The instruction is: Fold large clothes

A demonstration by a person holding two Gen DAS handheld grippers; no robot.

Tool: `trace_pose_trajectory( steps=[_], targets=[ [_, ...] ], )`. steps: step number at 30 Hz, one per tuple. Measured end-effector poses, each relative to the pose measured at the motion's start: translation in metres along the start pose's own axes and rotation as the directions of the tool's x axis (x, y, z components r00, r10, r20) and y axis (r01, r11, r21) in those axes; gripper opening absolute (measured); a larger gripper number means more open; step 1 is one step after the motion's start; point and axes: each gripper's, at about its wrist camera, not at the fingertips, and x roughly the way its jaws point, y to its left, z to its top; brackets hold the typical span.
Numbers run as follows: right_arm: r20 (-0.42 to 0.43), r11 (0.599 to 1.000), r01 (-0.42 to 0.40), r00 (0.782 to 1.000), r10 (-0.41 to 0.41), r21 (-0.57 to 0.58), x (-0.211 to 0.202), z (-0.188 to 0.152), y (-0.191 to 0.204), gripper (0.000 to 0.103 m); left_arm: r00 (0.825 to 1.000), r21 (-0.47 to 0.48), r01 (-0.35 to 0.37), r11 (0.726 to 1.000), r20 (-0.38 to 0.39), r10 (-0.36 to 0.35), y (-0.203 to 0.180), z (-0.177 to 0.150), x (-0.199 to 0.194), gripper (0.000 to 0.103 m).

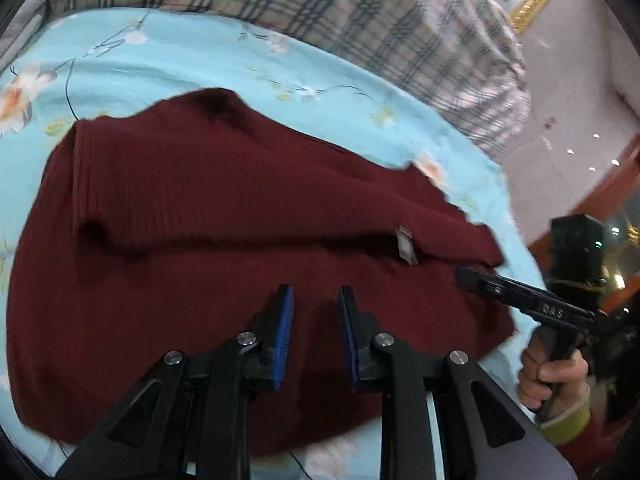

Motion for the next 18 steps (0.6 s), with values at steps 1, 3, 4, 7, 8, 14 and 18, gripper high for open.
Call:
trace_pose_trajectory(
  steps=[1, 3, 4, 7, 8, 14, 18],
  targets=[
    [-0.012, 0.999, 0.046, 0.999, -0.047, -0.019, 0.008, 0.003, 0.001, 0.015, 1.0, -0.02, -0.021, 1.0, 0.013, 0.021, 0.011, 0.009, 0.003, 0.022],
    [0.006, 0.995, 0.098, 0.995, -0.098, -0.01, 0.014, 0.016, -0.012, 0.015, 0.999, -0.075, -0.027, 0.997, 0.035, 0.03, 0.034, 0.025, 0.005, 0.014],
    [0.03, 0.992, 0.124, 0.992, -0.125, 0.013, 0.013, 0.022, -0.021, 0.015, 0.999, -0.111, -0.009, 0.994, 0.051, 0.015, 0.048, 0.036, 0.005, 0.013],
    [0.102, 0.959, 0.215, 0.966, -0.236, 0.183, 0.006, 0.04, -0.064, 0.015, 0.987, -0.165, -0.094, 0.982, 0.11, 0.113, 0.071, 0.056, -0.003, 0.018],
    [0.125, 0.944, 0.205, 0.962, -0.243, 0.259, 0.001, 0.041, -0.082, 0.015, 0.982, -0.174, -0.124, 0.977, 0.121, 0.146, 0.076, 0.06, -0.005, 0.029],
    [0.177, 0.916, 0.144, 0.959, -0.223, 0.375, -0.012, 0.022, -0.101, 0.015, 0.98, -0.206, -0.122, 0.971, 0.13, 0.151, 0.093, 0.029, -0.027, 0.029],
    [0.186, 0.925, 0.142, 0.958, -0.218, 0.353, -0.026, 0.002, -0.087, 0.015, 0.984, -0.234, -0.076, 0.969, 0.14, 0.111, 0.084, -0.015, -0.06, 0.03]
  ],
)
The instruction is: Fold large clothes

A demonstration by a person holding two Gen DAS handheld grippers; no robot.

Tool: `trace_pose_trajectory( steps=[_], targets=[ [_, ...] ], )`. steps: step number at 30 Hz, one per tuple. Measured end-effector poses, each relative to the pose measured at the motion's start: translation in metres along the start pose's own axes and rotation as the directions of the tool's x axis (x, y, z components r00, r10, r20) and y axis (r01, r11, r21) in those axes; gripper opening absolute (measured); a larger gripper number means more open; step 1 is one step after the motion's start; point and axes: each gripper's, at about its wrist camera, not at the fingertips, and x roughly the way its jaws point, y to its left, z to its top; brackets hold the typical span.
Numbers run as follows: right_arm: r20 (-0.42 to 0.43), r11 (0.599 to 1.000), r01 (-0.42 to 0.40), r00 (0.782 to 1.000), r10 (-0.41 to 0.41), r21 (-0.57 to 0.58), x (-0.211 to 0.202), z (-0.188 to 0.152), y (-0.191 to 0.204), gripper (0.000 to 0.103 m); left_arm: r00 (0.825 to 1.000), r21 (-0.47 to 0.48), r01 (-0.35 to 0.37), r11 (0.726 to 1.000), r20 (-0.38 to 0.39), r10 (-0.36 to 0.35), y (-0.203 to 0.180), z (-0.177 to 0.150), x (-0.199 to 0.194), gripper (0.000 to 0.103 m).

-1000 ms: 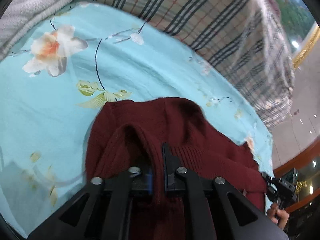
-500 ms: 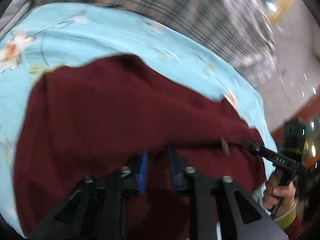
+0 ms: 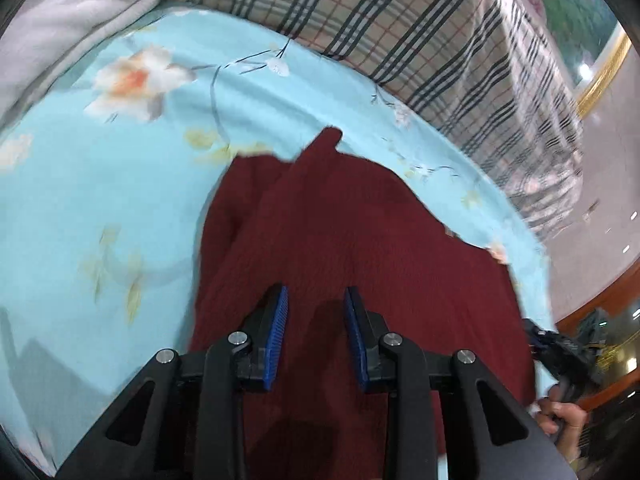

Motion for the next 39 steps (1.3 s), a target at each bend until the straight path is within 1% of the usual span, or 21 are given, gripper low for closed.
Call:
trace_pose_trajectory(
  steps=[2, 6, 9, 11, 13, 15, 18, 20, 22, 26, 27, 28, 30, 32, 35, 37, 39],
  targets=[
    [0.014, 1.0, -0.015, 1.0, 0.015, 0.001, -0.012, -0.006, 0.006, 0.015, 0.999, -0.033, 0.037, 0.999, 0.0, -0.037, -0.001, -0.022, -0.022, 0.033],
    [0.018, 0.997, -0.074, 0.997, 0.074, -0.011, -0.034, -0.028, 0.021, 0.015, 0.997, -0.07, 0.081, 0.994, -0.011, -0.082, -0.008, -0.058, -0.051, 0.039],
    [-0.002, 0.992, -0.12, 0.993, 0.12, -0.025, -0.041, -0.051, 0.033, 0.016, 0.995, -0.084, 0.09, 0.992, -0.037, -0.093, -0.012, -0.089, -0.063, 0.043],
    [-0.015, 0.99, -0.141, 0.99, 0.14, -0.027, -0.044, -0.067, 0.039, 0.016, 0.994, -0.106, 0.093, 0.99, -0.051, -0.099, -0.008, -0.109, -0.071, 0.056],
    [-0.02, 0.988, -0.154, 0.988, 0.153, -0.023, -0.047, -0.081, 0.041, 0.016, 0.993, -0.131, 0.093, 0.987, -0.065, -0.103, -0.004, -0.123, -0.071, 0.06],
    [-0.031, 0.987, -0.162, 0.986, 0.161, -0.009, -0.046, -0.094, 0.041, 0.016, 0.991, -0.161, 0.094, 0.982, -0.079, -0.108, -0.002, -0.128, -0.064, 0.061],
    [-0.051, 0.986, -0.166, 0.985, 0.166, 0.005, -0.044, -0.105, 0.04, 0.016, 0.991, -0.216, 0.114, 0.97, -0.049, -0.127, -0.001, -0.125, -0.058, 0.07],
    [-0.057, 0.986, -0.168, 0.984, 0.168, 0.008, -0.044, -0.108, 0.04, 0.016, 0.993, -0.242, 0.108, 0.964, -0.026, -0.117, -0.003, -0.118, -0.05, 0.075],
    [-0.058, 0.985, -0.173, 0.983, 0.173, 0.003, -0.045, -0.108, 0.041, 0.016, 0.995, -0.268, 0.1, 0.958, 0.003, -0.103, -0.004, -0.108, -0.041, 0.076],
    [-0.062, 0.984, -0.18, 0.982, 0.179, -0.01, -0.041, -0.107, 0.049, 0.016, 0.995, -0.352, 0.092, 0.931, 0.076, -0.07, 0.003, -0.085, -0.024, 0.076],
    [-0.063, 0.983, -0.183, 0.981, 0.182, -0.015, -0.039, -0.106, 0.052, 0.016, 0.995, -0.362, 0.084, 0.928, 0.087, -0.056, 0.006, -0.078, -0.021, 0.076],
    [-0.069, 0.982, -0.185, 0.981, 0.183, -0.023, -0.036, -0.105, 0.055, 0.016, 0.994, -0.365, 0.078, 0.928, 0.094, -0.046, 0.007, -0.073, -0.017, 0.073],
    [-0.082, 0.983, -0.175, 0.982, 0.17, -0.057, -0.028, -0.1, 0.069, 0.016, 0.994, -0.359, 0.048, 0.932, 0.105, -0.011, 0.007, -0.065, -0.012, 0.065],
    [-0.089, 0.978, -0.182, 0.981, 0.173, -0.105, -0.016, -0.09, 0.089, 0.015, 0.995, -0.358, 0.019, 0.933, 0.1, 0.018, 0.01, -0.059, -0.007, 0.04],
    [-0.12, 0.968, -0.186, 0.979, 0.167, -0.171, 0.008, -0.074, 0.122, 0.015, 0.995, -0.381, 0.041, 0.924, 0.103, -0.001, 0.019, -0.056, -0.004, 0.026],
    [-0.15, 0.96, -0.182, 0.977, 0.153, -0.21, 0.026, -0.069, 0.141, 0.015, 0.994, -0.374, 0.048, 0.926, 0.105, -0.009, 0.021, -0.052, -0.004, 0.023],
    [-0.197, 0.951, -0.141, 0.976, 0.087, -0.276, 0.05, -0.066, 0.159, 0.015, 0.994, -0.352, 0.045, 0.935, 0.107, -0.007, 0.016, -0.05, -0.007, 0.021]
  ],
)
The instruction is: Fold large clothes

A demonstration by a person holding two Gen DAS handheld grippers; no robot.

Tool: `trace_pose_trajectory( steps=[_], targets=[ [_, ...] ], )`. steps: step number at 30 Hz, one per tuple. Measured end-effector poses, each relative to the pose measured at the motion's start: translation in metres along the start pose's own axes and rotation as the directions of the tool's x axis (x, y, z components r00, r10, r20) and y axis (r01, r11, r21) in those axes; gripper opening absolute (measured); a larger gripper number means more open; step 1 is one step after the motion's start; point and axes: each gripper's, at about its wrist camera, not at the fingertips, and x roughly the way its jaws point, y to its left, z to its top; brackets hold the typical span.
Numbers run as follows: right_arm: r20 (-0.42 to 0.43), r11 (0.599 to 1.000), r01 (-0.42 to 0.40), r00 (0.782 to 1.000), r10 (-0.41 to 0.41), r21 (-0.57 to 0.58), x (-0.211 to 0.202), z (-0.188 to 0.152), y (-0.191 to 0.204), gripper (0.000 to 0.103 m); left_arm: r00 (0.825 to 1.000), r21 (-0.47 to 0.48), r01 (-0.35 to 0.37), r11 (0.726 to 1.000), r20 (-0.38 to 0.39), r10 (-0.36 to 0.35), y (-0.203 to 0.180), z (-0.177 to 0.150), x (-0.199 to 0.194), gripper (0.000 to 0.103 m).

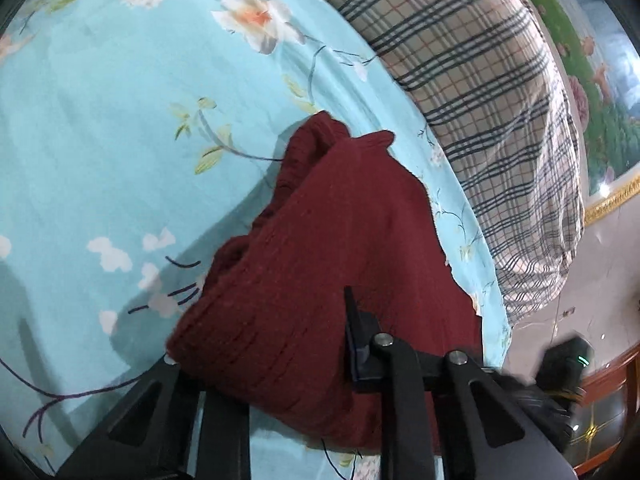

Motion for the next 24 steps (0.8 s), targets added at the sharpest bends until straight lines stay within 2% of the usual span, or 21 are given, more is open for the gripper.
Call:
trace_pose_trajectory(
  steps=[2, 3, 7, 10, 12, 13, 14, 15, 16, 17, 18, 20, 21, 22, 23, 24],
  targets=[
    [-0.134, 0.997, 0.069, 0.988, -0.073, -0.038, 0.035, -0.002, 0.002, 0.014, 1.0, 0.027, 0.02, 0.999, 0.007, -0.02, -0.008, 0.001, -0.006, 0.019],
    [-0.152, 0.995, 0.082, 0.984, -0.09, -0.059, 0.047, -0.007, 0.001, 0.014, 0.999, 0.047, 0.045, 0.998, 0.014, -0.046, -0.018, 0.003, -0.011, 0.019],
    [-0.143, 0.993, 0.09, 0.985, -0.099, -0.069, 0.046, -0.009, 0.003, 0.014, 0.994, 0.154, 0.104, 0.983, 0.024, -0.109, -0.065, 0.004, -0.023, 0.018],
    [-0.157, 0.999, 0.039, 0.987, -0.042, -0.025, 0.044, -0.007, -0.006, 0.014, 0.986, 0.274, 0.158, 0.949, 0.001, -0.164, -0.117, -0.007, -0.028, 0.018],
    [-0.156, 0.991, -0.086, 0.983, 0.101, 0.099, 0.031, -0.003, -0.028, 0.015, 0.979, 0.359, 0.202, 0.911, -0.04, -0.201, -0.154, -0.023, -0.025, 0.018],
    [-0.136, 0.971, -0.158, 0.974, 0.184, 0.176, 0.023, -0.002, -0.042, 0.015, 0.975, 0.39, 0.221, 0.894, -0.059, -0.215, -0.168, -0.032, -0.022, 0.018],
    [-0.085, 0.929, -0.248, 0.956, 0.281, 0.275, 0.013, -0.001, -0.062, 0.016, 0.971, 0.424, 0.239, 0.873, -0.085, -0.225, -0.183, -0.045, -0.015, 0.018],
    [-0.01, 0.866, -0.335, 0.931, 0.365, 0.372, 0.001, -0.002, -0.086, 0.02, 0.967, 0.469, 0.256, 0.845, -0.125, -0.223, -0.201, -0.064, -0.003, 0.018],
    [0.042, 0.817, -0.387, 0.911, 0.41, 0.428, -0.007, -0.002, -0.103, 0.032, 0.965, 0.497, 0.264, 0.827, -0.15, -0.217, -0.21, -0.076, 0.004, 0.018],
    [0.104, 0.756, -0.448, 0.883, 0.458, 0.477, -0.016, -0.003, -0.123, 0.04, 0.963, 0.534, 0.268, 0.802, -0.178, -0.204, -0.219, -0.093, 0.016, 0.018],
    [0.161, 0.698, -0.509, 0.849, 0.502, 0.503, -0.023, -0.004, -0.138, 0.054, 0.964, 0.57, 0.261, 0.779, -0.198, -0.177, -0.224, -0.111, 0.029, 0.018],
    [0.227, 0.61, -0.587, 0.793, 0.565, 0.532, -0.031, -0.005, -0.16, 0.057, 0.967, 0.605, 0.238, 0.759, -0.217, -0.13, -0.223, -0.134, 0.049, 0.018],
    [0.219, 0.612, -0.57, 0.804, 0.553, 0.548, -0.032, -0.005, -0.165, 0.057, 0.968, 0.618, 0.227, 0.753, -0.225, -0.107, -0.221, -0.142, 0.058, 0.017],
    [0.2, 0.628, -0.537, 0.826, 0.526, 0.564, -0.031, -0.005, -0.172, 0.056, 0.97, 0.622, 0.217, 0.752, -0.227, -0.092, -0.219, -0.146, 0.062, 0.017],
    [0.192, 0.622, -0.534, 0.825, 0.531, 0.572, -0.028, -0.006, -0.176, 0.056, 0.971, 0.626, 0.214, 0.75, -0.222, -0.091, -0.218, -0.147, 0.062, 0.017],
    [0.199, 0.602, -0.551, 0.811, 0.55, 0.579, -0.026, -0.008, -0.178, 0.056, 0.971, 0.632, 0.22, 0.743, -0.217, -0.103, -0.218, -0.145, 0.059, 0.017]
  ],
)
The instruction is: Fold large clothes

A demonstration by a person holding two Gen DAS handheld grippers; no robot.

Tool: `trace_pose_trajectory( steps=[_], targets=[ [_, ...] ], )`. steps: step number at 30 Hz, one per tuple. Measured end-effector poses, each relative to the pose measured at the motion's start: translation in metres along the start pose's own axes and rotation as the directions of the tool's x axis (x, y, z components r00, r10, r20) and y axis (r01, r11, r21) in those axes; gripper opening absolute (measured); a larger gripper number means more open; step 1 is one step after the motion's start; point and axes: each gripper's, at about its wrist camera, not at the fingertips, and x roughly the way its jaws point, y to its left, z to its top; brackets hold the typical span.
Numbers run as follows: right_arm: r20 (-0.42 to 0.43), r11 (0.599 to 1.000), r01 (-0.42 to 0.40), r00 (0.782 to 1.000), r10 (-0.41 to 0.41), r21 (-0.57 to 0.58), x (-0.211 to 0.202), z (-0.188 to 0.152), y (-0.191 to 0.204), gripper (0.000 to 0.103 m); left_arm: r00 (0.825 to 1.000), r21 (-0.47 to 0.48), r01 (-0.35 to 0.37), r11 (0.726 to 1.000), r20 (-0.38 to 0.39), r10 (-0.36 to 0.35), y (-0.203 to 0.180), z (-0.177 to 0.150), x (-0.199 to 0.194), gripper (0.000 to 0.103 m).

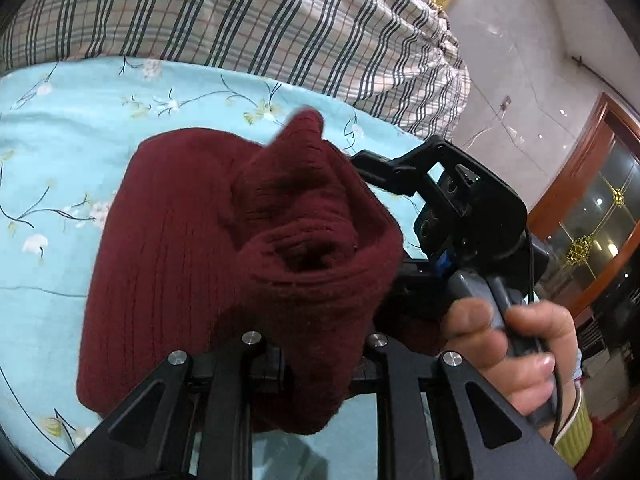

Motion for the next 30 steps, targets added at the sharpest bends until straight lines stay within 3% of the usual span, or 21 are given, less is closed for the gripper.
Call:
trace_pose_trajectory(
  steps=[4, 7, 9, 12, 14, 15, 18, 22, 24, 25, 27, 30],
  targets=[
    [0.014, 0.997, -0.072, 0.997, 0.072, 0.03, -0.008, 0.003, -0.002, 0.057, 1.0, 0.021, -0.008, 1.0, 0.001, 0.008, 0.002, 0.004, -0.003, 0.018],
    [0.028, 0.999, -0.041, 0.999, 0.041, -0.012, -0.018, 0.003, 0.007, 0.059, 1.0, 0.051, -0.028, 0.998, 0.001, 0.028, -0.001, 0.002, -0.005, 0.018],
    [0.011, 0.994, 0.067, 0.998, -0.067, -0.083, -0.013, 0.008, 0.019, 0.06, 0.999, 0.06, -0.033, 0.998, 0.0, 0.034, -0.004, 0.0, -0.004, 0.018],
    [-0.03, 0.96, 0.226, 0.972, -0.234, -0.165, 0.009, 0.012, 0.032, 0.058, 0.999, 0.074, -0.049, 0.996, -0.002, 0.049, -0.007, -0.004, -0.004, 0.017],
    [-0.023, 0.91, 0.334, 0.936, -0.35, -0.246, 0.025, 0.015, 0.043, 0.024, 0.998, 0.08, -0.055, 0.995, -0.003, 0.056, -0.012, 0.0, -0.005, 0.018],
    [-0.014, 0.881, 0.38, 0.916, -0.4, -0.282, 0.03, 0.017, 0.048, 0.018, 0.998, 0.084, -0.055, 0.995, 0.006, 0.055, -0.017, 0.004, -0.008, 0.018],
    [0.017, 0.858, 0.317, 0.941, -0.339, -0.404, 0.023, 0.018, 0.08, 0.017, 0.998, 0.113, -0.032, 0.993, 0.059, 0.026, -0.037, 0.019, -0.014, 0.018],
    [0.098, 0.77, 0.275, 0.958, -0.269, -0.576, -0.009, 0.015, 0.122, 0.017, 0.999, 0.148, 0.008, 0.989, 0.04, -0.014, -0.064, 0.024, 0.008, 0.018],
    [0.138, 0.728, 0.336, 0.938, -0.319, -0.598, -0.023, 0.023, 0.115, 0.017, 1.0, 0.155, 0.02, 0.988, -0.016, -0.017, -0.069, 0.015, 0.034, 0.018],
    [0.142, 0.726, 0.354, 0.93, -0.339, -0.589, -0.027, 0.027, 0.105, 0.017, 0.999, 0.154, 0.019, 0.988, -0.041, -0.013, -0.069, 0.011, 0.044, 0.018],
    [0.14, 0.747, 0.409, 0.906, -0.398, -0.524, -0.034, 0.043, 0.069, 0.017, 0.996, 0.161, 0.01, 0.987, -0.087, 0.004, -0.069, 0.0, 0.064, 0.018],
    [0.131, 0.771, 0.464, 0.88, -0.456, -0.436, -0.044, 0.055, 0.025, 0.017, 0.996, 0.199, -0.001, 0.98, -0.085, 0.018, -0.076, -0.007, 0.069, 0.019]
  ],
)
